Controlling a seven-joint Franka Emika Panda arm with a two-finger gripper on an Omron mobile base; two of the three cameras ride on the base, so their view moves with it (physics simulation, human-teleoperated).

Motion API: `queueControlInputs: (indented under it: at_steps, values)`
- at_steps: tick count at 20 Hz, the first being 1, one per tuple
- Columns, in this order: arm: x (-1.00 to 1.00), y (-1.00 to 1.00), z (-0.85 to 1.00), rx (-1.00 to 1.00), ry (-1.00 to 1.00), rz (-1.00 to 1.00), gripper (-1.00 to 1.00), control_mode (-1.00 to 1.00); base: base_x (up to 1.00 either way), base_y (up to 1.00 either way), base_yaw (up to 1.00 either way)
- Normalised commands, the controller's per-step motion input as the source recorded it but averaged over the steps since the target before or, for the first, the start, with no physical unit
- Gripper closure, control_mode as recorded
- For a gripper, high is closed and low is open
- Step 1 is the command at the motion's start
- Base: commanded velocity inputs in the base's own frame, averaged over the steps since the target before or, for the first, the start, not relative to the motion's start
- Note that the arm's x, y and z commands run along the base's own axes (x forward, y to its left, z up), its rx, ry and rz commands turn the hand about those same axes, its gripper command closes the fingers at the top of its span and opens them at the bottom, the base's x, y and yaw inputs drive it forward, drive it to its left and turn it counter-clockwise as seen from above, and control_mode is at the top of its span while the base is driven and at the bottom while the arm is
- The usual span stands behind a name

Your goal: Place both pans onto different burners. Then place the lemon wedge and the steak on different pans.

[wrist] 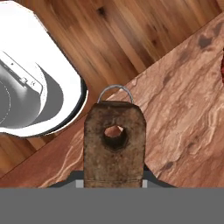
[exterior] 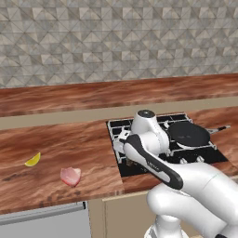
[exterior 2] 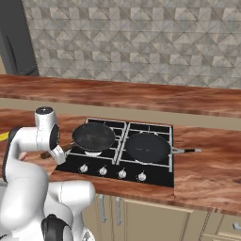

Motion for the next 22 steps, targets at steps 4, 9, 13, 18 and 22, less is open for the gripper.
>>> queueControlInputs:
  at_steps: [4, 9, 13, 18, 22]
  values:
    - [0.0, 0.0, 0.0, 0.0, 0.04, -0.07, 1.0, -1.0, 0.0, 0.0, 0.0]
    - [0.09, 0.04, -0.03, 0.0, 0.01, -0.01, 1.0, -1.0, 0.0, 0.0, 0.0]
    - [0.21, 0.16, -0.06, 0.0, 0.03, 0.0, 1.0, -1.0, 0.0, 0.0, 0.0]
    - [0.17, 0.16, -0.09, 0.0, 0.08, 0.0, 1.0, -1.0, 0.0, 0.0, 0.0]
    - [0.23, 0.14, -0.07, 0.0, 0.1, 0.0, 1.0, -1.0, 0.0, 0.0, 0.0]
